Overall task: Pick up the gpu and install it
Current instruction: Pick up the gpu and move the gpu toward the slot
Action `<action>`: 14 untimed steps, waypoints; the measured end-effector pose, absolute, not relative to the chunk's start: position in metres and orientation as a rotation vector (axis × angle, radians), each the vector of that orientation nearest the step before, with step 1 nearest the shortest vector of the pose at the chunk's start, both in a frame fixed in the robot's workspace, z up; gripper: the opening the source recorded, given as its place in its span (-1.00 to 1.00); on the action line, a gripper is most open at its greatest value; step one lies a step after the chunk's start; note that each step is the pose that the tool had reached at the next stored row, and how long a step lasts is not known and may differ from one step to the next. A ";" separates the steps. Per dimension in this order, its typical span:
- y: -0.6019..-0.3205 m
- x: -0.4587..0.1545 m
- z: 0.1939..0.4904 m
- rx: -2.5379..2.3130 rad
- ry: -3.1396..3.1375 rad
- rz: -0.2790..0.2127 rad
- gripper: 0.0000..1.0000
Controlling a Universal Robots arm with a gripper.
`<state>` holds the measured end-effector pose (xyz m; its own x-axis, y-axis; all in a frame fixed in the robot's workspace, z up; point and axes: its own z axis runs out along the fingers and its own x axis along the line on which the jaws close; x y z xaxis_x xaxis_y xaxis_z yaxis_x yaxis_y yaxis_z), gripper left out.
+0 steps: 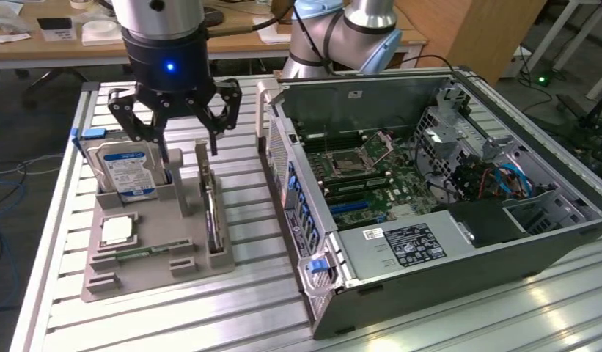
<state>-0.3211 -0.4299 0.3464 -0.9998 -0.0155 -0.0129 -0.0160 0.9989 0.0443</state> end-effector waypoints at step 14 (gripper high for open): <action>-0.431 -0.319 0.333 -0.023 3.128 0.069 0.33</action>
